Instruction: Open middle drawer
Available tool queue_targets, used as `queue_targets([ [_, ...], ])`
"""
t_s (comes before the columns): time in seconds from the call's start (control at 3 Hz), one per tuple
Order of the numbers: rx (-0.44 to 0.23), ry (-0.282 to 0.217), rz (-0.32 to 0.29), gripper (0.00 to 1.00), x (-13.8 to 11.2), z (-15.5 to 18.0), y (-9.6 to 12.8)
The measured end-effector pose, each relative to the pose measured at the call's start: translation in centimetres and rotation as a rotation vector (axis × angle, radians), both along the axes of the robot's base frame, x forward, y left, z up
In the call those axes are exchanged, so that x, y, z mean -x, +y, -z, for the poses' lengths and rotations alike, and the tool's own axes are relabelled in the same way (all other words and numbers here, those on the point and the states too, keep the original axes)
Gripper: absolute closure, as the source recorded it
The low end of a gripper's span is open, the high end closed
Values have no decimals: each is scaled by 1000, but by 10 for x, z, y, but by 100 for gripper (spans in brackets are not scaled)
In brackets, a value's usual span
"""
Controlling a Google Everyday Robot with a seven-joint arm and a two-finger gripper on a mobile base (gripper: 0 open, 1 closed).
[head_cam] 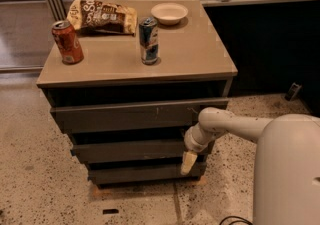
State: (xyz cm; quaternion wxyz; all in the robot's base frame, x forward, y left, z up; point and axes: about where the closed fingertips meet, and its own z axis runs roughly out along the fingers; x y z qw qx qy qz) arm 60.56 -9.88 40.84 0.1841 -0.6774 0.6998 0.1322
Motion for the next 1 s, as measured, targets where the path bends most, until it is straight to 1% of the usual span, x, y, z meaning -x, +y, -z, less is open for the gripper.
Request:
queue_targets([
  [0.33,23,59,8,0,3,2,-1],
  [0.67,37,91,14,0,7,2,-2],
  [1.0,47,126,32,0,18,-3,-7],
])
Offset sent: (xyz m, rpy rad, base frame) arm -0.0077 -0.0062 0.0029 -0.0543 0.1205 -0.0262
